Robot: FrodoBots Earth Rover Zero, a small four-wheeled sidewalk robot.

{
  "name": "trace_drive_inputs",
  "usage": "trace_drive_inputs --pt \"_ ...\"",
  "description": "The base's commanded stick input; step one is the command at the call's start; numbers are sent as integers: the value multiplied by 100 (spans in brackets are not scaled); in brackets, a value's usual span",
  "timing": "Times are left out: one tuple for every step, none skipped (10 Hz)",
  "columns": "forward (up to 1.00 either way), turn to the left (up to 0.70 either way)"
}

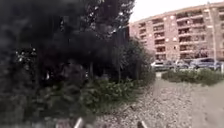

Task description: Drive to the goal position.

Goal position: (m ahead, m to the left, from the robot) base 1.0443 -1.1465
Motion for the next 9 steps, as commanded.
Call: trace_drive_inputs --pt "13 0" --pt "20 1" --pt "26 1" --pt "43 1" --pt "91 1" --pt "91 1" --pt "79 1" --pt "66 1" --pt "54 1"
